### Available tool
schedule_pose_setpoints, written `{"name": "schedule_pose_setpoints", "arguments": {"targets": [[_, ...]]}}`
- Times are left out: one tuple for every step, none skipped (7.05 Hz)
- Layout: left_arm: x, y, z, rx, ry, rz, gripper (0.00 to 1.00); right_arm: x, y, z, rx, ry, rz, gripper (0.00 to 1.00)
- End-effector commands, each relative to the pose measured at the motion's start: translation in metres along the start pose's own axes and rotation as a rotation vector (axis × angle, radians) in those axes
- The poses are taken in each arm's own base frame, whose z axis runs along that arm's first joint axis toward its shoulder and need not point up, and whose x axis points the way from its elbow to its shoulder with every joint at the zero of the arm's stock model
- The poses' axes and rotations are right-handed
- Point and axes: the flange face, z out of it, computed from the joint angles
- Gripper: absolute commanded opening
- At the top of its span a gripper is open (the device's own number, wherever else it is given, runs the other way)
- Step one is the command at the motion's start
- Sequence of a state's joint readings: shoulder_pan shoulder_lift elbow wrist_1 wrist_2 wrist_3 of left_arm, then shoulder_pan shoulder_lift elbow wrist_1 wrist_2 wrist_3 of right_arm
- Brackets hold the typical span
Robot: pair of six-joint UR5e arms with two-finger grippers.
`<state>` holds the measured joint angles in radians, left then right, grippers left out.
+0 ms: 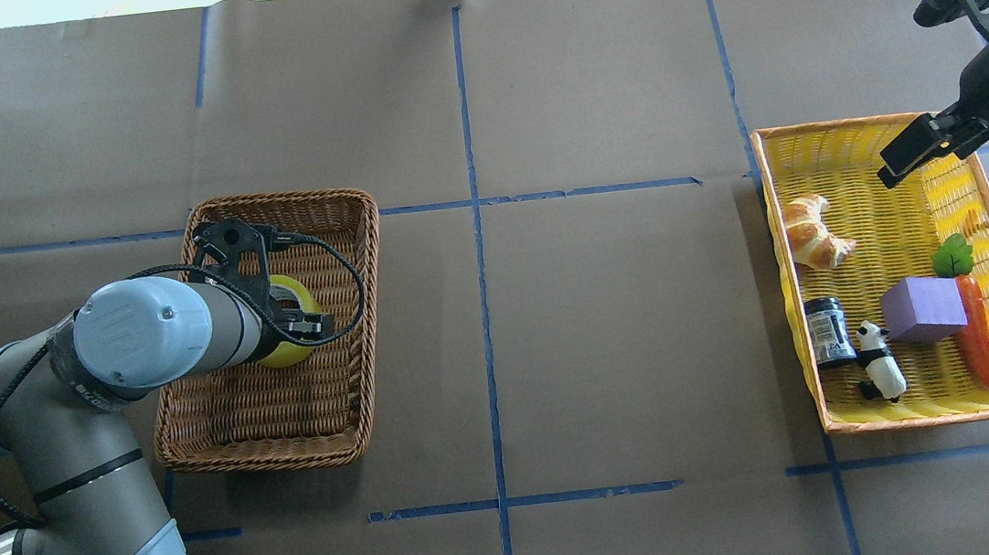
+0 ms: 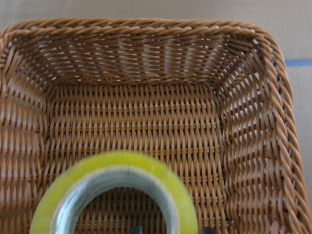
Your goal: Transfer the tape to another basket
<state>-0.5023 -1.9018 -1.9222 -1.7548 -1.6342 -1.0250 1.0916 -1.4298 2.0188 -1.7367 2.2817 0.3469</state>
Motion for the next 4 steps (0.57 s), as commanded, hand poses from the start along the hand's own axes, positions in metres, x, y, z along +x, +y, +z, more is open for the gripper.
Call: {"name": "schedule_pose_setpoints", "arguments": {"targets": [[-0.050, -0.037, -0.030, -0.097, 0.023, 0.140, 1.00, 0.033, 0.012, -0.004, 0.000, 0.014, -0.046, 1.00], [-0.105, -0.049, -0.037, -0.145, 0.032, 0.191, 1.00, 0.075, 0.030, -0.013, 0.000, 0.005, -0.078, 1.00], [-0.169, -0.059, -0.047, -0.177, 0.034, 0.255, 1.00, 0.113, 0.050, -0.020, -0.001, 0.004, -0.098, 1.00], [-0.249, -0.064, -0.063, -0.199, 0.030, 0.333, 1.00, 0.143, 0.070, -0.026, 0.002, 0.013, -0.123, 1.00]]}}
